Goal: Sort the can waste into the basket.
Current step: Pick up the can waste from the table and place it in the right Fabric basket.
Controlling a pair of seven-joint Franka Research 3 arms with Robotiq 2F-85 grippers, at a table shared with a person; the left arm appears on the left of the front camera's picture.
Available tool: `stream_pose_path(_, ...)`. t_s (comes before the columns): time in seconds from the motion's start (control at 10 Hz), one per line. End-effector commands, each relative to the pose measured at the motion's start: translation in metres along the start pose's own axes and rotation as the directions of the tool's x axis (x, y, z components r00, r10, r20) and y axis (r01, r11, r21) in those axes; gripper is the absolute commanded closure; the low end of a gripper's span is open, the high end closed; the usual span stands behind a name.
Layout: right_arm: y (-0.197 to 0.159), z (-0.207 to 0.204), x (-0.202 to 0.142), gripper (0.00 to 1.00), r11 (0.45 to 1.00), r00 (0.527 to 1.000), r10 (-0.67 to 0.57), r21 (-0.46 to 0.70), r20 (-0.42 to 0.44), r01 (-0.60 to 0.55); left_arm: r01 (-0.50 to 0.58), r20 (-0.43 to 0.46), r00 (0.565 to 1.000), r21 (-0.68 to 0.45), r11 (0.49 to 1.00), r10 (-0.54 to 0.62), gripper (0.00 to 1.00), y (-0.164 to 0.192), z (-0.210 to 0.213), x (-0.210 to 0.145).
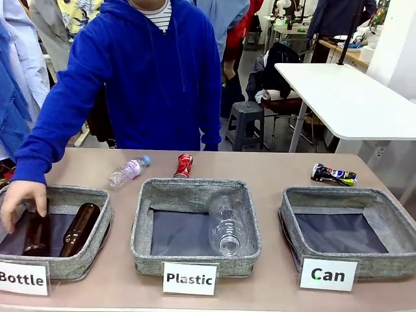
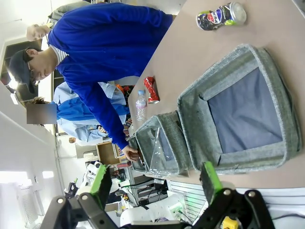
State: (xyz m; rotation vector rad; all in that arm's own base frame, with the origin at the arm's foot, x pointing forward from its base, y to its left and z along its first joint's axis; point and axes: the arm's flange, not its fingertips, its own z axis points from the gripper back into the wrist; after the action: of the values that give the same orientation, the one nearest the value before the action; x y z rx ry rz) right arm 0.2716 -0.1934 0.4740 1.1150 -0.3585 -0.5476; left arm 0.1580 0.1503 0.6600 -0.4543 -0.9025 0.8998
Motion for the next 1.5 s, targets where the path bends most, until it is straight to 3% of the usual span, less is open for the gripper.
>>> stream_pose_path(0.0, 0.000, 0.000, 0.002, 0.00, 0.999, 1.000, 0.021, 0.028, 0.006, -0.022, 0.046, -0.013, 0.999, 0.013, 0.999, -0.046, 0.00, -0.009, -0.006, 0.010)
stream_pose_path(0.3, 0.000, 0.000, 0.002, 0.00, 0.999, 1.000, 0.021, 0.028, 0.006, -0.022, 0.183, -0.086, 0.980, 0.062, 0.981, -0.178, 0.00, -0.059, -0.041, -0.008)
stream_pose_path(0.7, 0.000, 0.000, 0.002, 0.00, 0.999, 1.000, 0.021, 0.028, 0.006, -0.022, 0.438, -0.174, 0.895, 0.181, 0.881, -0.410, 0.00, -0.153, -0.121, -0.064)
stream_pose_path(1.1, 0.000, 0.000, 0.002, 0.00, 0.999, 1.000, 0.021, 0.028, 0.006, -0.022, 0.657, -0.305, 0.743, 0.162, 0.736, -0.596, 0.00, -0.213, -0.216, -0.147)
stream_pose_path(1.4, 0.000, 0.000, 0.002, 0.00, 0.999, 1.000, 0.021, 0.028, 0.006, -0.022, 0.796, -0.422, 0.550, 0.004, 0.605, -0.720, 0.00, -0.243, -0.283, -0.221)
